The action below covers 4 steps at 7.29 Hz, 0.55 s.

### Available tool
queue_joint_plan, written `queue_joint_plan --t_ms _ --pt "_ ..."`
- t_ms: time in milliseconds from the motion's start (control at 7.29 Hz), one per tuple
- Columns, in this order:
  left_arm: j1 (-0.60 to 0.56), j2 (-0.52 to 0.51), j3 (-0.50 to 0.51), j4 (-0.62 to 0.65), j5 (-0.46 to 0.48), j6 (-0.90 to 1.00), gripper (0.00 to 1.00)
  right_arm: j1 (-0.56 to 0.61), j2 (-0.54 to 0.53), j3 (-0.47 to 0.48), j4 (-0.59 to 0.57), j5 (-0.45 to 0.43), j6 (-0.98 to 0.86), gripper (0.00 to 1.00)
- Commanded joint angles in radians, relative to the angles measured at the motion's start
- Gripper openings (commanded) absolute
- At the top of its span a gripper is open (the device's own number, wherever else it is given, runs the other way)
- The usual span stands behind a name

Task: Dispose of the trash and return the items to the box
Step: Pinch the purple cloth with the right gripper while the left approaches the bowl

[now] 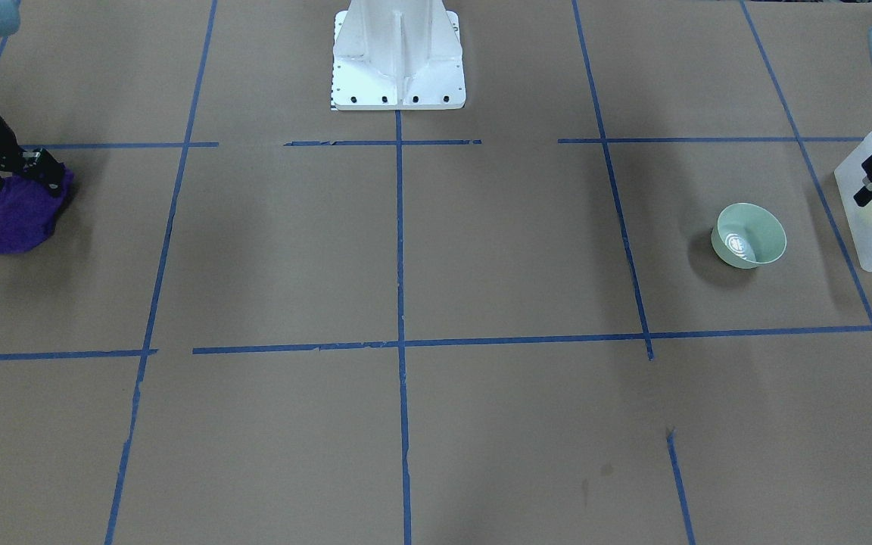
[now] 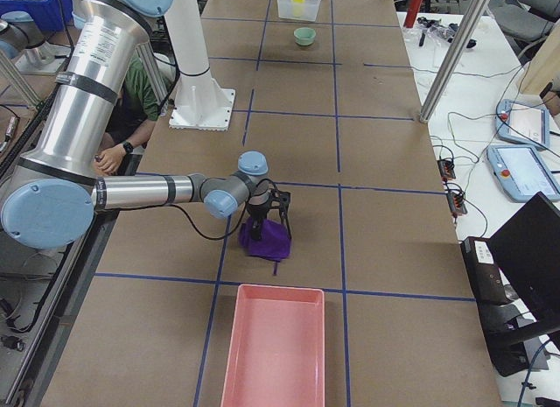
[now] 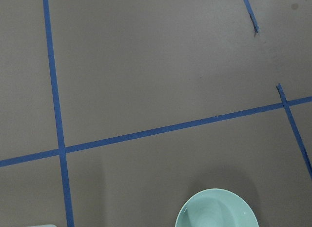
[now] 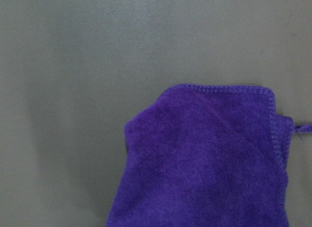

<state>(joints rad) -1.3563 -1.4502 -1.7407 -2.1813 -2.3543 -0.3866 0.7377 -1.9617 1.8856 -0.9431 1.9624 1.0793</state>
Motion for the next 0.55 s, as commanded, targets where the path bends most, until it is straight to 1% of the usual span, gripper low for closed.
queue_joint_plan --t_ms 0,274,411 --pt "0.015 -0.01 0.032 -0.017 0.001 0.0 1.0 -0.007 -0.009 0.0 0.0 -0.002 -0.01 0.0" --pt "0.026 -0.01 0.036 -0.015 0.004 0.0 1.0 -0.008 -0.005 0.021 0.0 -0.002 -0.01 0.0" --pt "0.035 -0.01 0.047 -0.017 0.004 0.0 1.0 0.003 -0.008 0.055 -0.002 -0.002 -0.01 0.0"
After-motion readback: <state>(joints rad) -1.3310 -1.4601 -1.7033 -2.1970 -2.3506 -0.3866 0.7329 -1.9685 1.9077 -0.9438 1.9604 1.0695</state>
